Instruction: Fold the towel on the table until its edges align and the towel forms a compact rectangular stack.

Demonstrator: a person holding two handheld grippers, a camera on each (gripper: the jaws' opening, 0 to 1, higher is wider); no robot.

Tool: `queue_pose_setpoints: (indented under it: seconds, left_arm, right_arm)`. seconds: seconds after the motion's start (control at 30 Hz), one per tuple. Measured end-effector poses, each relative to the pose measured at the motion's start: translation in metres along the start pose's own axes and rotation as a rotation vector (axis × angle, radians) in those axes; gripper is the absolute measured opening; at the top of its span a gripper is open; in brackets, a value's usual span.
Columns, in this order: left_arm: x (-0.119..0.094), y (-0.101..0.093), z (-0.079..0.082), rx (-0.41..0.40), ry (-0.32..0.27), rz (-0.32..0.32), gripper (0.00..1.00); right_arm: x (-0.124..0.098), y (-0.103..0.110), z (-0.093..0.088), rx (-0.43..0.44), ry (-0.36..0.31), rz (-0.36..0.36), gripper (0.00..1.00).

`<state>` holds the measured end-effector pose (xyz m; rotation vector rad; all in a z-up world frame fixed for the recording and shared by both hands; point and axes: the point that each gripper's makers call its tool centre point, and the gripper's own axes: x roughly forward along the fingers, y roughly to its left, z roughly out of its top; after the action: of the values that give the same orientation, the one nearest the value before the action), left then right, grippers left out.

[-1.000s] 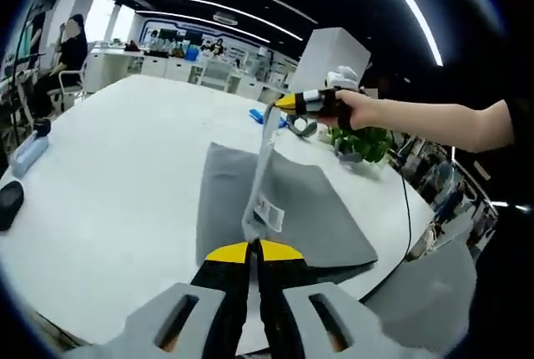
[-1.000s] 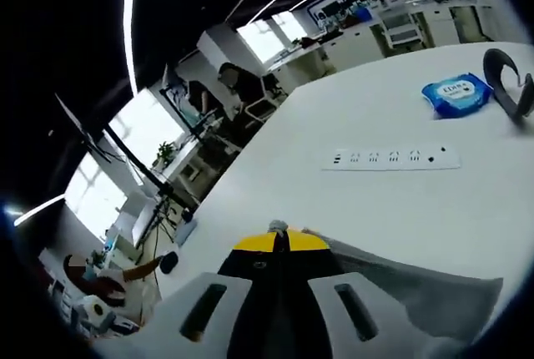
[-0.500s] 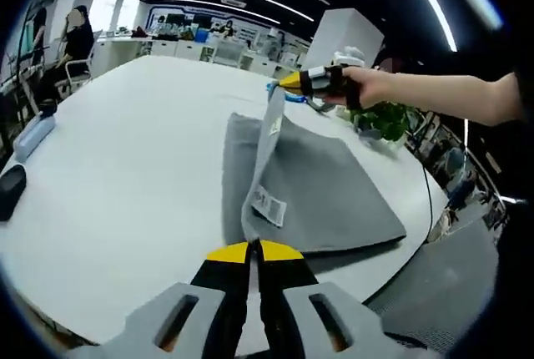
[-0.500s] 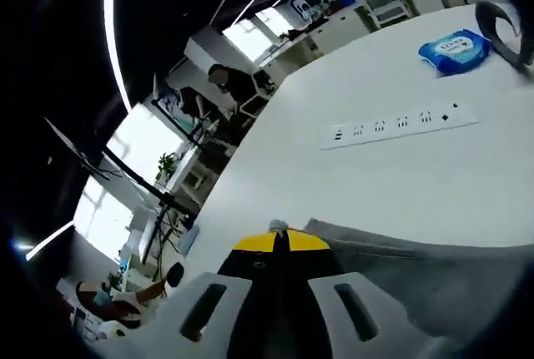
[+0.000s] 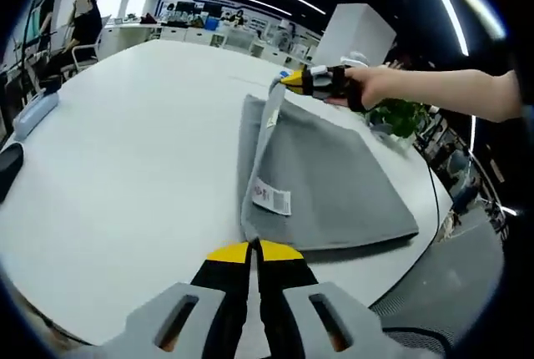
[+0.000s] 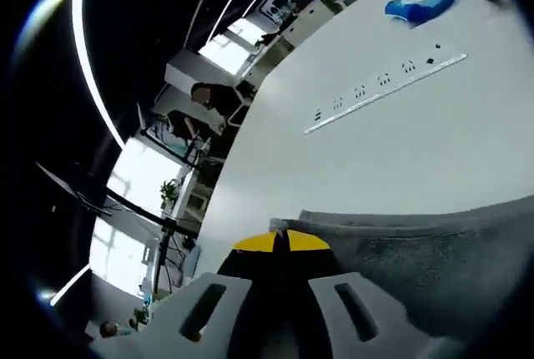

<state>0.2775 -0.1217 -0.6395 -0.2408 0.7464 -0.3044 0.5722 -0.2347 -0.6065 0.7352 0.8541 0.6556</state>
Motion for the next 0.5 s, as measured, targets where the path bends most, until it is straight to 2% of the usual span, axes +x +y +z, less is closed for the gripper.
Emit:
queue_pose_setpoints:
  seconds: [0.1, 0.17, 0.2, 0.37, 0.5]
  left_arm:
    - [0.001, 0.002, 0.0, -0.005, -0.003, 0.005, 0.03]
    - [0.001, 0.002, 0.003, 0.001, -0.019, 0.003, 0.03]
    - [0.001, 0.002, 0.003, 0.004, -0.024, 0.003, 0.03]
    - [0.0, 0.001, 0.005, 0.03, -0.033, 0.011, 0.04]
    - [-0.002, 0.002, 0.007, 0.052, -0.046, 0.017, 0.06]
  right_arm:
    - [0.008, -0.003, -0.005, 0.022, 0.005, 0.01, 0.0]
    - [0.013, 0.0, -0.012, 0.07, 0.024, 0.045, 0.0]
    - [0.015, -0.001, -0.015, 0.08, 0.013, 0.046, 0.0]
    - [0.014, -0.006, -0.022, 0.141, 0.009, 0.064, 0.02]
    - [0.008, -0.009, -0.02, 0.189, -0.006, 0.067, 0.14]
